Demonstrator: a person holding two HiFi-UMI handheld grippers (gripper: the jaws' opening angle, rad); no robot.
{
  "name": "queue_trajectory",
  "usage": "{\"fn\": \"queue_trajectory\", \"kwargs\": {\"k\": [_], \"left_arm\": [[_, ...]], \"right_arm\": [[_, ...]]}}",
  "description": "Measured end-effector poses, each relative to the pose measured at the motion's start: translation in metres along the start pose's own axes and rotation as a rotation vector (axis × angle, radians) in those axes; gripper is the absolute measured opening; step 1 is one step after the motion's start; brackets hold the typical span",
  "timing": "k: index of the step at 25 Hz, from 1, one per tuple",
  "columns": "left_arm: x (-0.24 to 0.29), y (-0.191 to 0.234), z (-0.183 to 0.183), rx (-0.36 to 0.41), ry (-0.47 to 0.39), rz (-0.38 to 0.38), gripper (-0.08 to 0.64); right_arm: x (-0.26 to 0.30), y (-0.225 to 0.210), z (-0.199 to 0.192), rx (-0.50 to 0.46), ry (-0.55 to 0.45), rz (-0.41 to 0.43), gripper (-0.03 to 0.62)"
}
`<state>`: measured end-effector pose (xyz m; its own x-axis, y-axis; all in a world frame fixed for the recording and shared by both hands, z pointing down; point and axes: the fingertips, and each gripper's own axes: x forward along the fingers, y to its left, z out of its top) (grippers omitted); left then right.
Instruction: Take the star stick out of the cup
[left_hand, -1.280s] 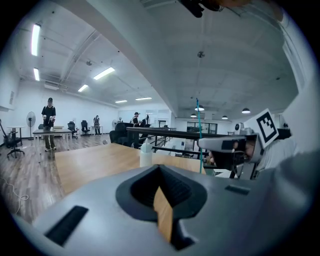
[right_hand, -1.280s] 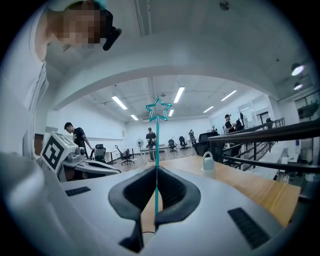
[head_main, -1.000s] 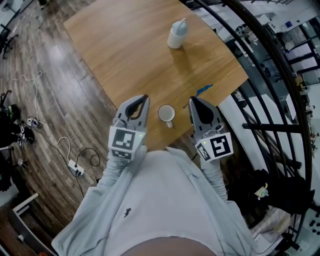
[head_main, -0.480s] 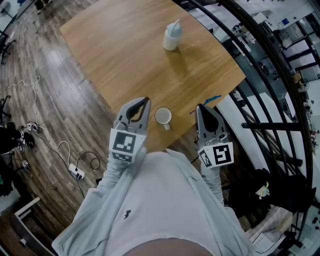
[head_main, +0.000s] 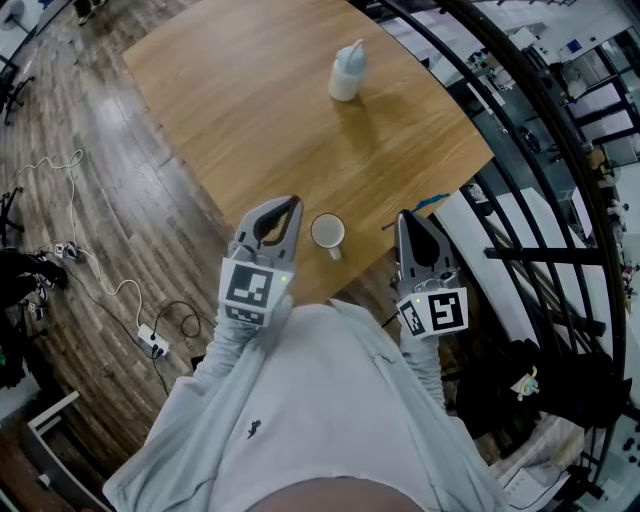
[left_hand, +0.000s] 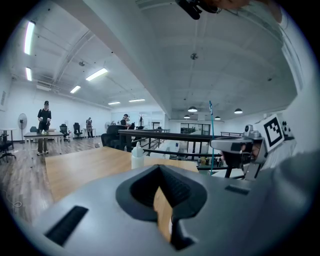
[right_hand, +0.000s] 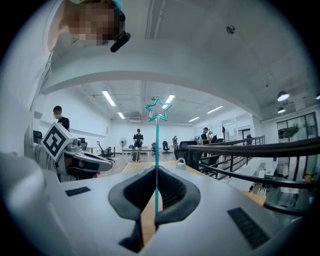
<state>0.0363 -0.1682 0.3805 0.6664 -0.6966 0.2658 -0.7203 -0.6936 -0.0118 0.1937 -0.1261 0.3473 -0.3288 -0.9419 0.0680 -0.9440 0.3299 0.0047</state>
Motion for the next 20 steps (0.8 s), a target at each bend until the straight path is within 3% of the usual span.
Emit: {"fn": "queue_trajectory", "kwargs": {"k": [20], "left_arm": [[-0.0047,-0.0010,-0.0061,-0.009,0.005,-0.005,0.020]], "right_arm": [[0.0030,0.0080,-0.0056,0.036,0.003,0.027,0.020]]}}
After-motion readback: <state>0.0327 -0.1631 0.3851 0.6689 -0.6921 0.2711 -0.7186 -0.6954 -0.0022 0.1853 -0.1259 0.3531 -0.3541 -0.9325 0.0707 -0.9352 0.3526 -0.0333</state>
